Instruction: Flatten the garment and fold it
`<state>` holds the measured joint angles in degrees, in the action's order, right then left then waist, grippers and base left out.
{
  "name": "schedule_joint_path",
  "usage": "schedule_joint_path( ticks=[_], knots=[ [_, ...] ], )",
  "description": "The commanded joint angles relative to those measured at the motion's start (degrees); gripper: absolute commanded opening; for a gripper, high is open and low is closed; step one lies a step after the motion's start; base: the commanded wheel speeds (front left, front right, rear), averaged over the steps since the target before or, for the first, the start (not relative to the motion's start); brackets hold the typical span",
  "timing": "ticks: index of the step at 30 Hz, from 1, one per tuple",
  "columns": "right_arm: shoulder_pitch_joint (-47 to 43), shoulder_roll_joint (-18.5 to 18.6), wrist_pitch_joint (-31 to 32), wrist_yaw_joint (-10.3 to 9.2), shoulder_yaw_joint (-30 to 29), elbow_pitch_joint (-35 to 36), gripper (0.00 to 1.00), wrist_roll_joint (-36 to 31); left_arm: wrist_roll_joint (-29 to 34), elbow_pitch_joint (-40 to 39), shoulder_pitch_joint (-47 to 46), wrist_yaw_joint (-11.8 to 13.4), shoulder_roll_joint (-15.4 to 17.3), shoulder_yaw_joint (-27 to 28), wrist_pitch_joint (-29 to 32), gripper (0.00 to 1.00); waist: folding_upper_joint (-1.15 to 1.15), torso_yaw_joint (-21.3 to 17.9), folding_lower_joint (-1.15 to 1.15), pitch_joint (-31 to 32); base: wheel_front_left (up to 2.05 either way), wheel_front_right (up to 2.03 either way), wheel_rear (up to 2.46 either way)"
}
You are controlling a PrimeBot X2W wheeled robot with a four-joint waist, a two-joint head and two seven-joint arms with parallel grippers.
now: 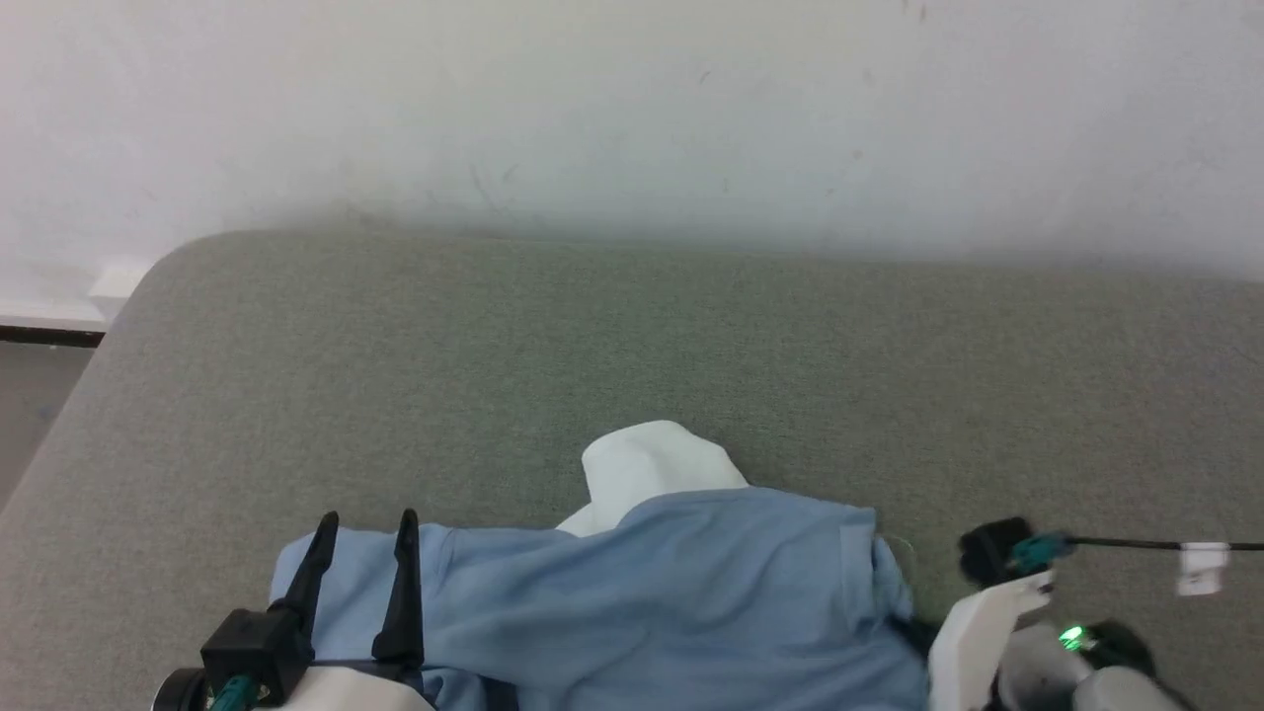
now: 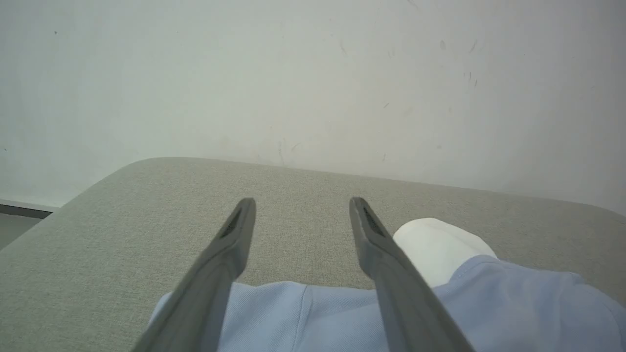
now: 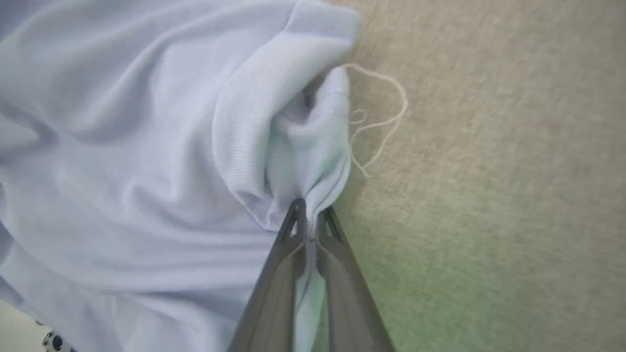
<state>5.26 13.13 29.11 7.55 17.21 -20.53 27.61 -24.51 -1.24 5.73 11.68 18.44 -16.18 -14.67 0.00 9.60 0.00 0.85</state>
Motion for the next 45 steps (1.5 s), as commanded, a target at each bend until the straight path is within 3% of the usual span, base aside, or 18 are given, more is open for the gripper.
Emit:
schedule_joint_path(
  ticks=[1, 6, 12, 13, 15, 16, 28, 33, 39, 44, 45],
  knots=[
    [1.38, 1.19, -4.37, -0.06, -2.44, 1.28, 0.00, -1.53, 0.46, 0.15, 0.49, 0.27, -0.24, 0.31, -0.27, 1.00, 0.00, -0.88, 0.00, 0.04, 0.00, 0.00, 0.00],
    [1.11, 0.01, -15.11, -0.06, -16.31, 6.07, 0.00, -5.80, 0.59, 0.28, 0.52, 0.30, -0.32, 0.53, -0.28, 1.00, 0.00, -2.76, 0.00, -0.33, 0.00, 0.00, 0.00],
    [-8.51, -4.53, -14.54, -0.06, -30.61, 7.15, 0.00, -10.36, 0.49, 0.80, 0.29, 0.24, -0.85, 0.38, -0.30, 1.00, 0.00, -4.37, 0.00, -1.22, 0.00, 0.00, 0.00],
    [-10.21, -5.50, -13.91, -0.06, -32.11, 6.87, 0.08, -10.95, 0.43, 0.91, 0.27, 0.24, -0.90, 0.43, -0.30, 1.00, 0.00, -4.66, 0.00, -1.34, 0.00, 0.00, 0.00],
    [-13.22, -7.05, -12.12, -0.06, -33.70, 6.16, 0.49, -12.20, 0.22, 1.24, 0.33, 0.26, -0.94, 0.54, -0.30, 1.00, 0.00, -5.19, 0.00, -1.50, 0.00, 0.00, 0.00],
    [-14.25, -7.78, -11.53, -0.06, -33.89, 6.22, 1.00, -12.18, 0.11, 1.42, 0.38, 0.28, -0.92, 0.64, -0.30, 1.00, 0.00, -5.54, 0.00, -1.64, 0.00, 0.00, 0.00],
    [-13.93, -9.72, -17.54, -0.06, -33.43, 15.64, 1.00, -10.57, -0.55, 2.55, 0.02, 0.39, -0.73, 0.89, -0.25, 1.00, 0.00, -7.18, 0.00, -1.81, 0.00, 0.00, 0.00],
    [-9.07, -3.88, -10.01, -0.06, -29.15, 13.41, 1.00, -11.23, -0.44, 2.31, -1.18, 0.36, -0.96, 0.44, -0.21, 1.00, 0.00, -6.60, 0.00, -2.72, 0.00, 0.00, 0.00],
    [-2.58, 5.53, -1.07, -0.06, -21.78, 4.38, 1.00, -8.95, -0.02, 2.40, -3.80, -0.24, -1.80, -0.37, -0.22, 1.00, 0.00, -4.32, 0.00, -4.47, 0.00, 0.00, 0.00],
    [1.48, 9.51, 3.02, -0.06, -15.21, -3.17, 1.00, -5.38, 0.22, 2.98, -5.11, -0.76, -2.90, -0.61, -0.27, 1.00, 0.00, -3.11, 0.00, -6.04, 0.00, 0.00, 0.00],
    [1.90, 9.98, 4.39, -0.06, -13.73, -4.51, 0.85, -4.61, 0.25, 3.18, -5.32, -0.93, -3.08, -0.57, -0.28, 1.00, 0.00, -3.04, 0.00, -6.31, 0.00, 0.00, 0.00]
  ],
)
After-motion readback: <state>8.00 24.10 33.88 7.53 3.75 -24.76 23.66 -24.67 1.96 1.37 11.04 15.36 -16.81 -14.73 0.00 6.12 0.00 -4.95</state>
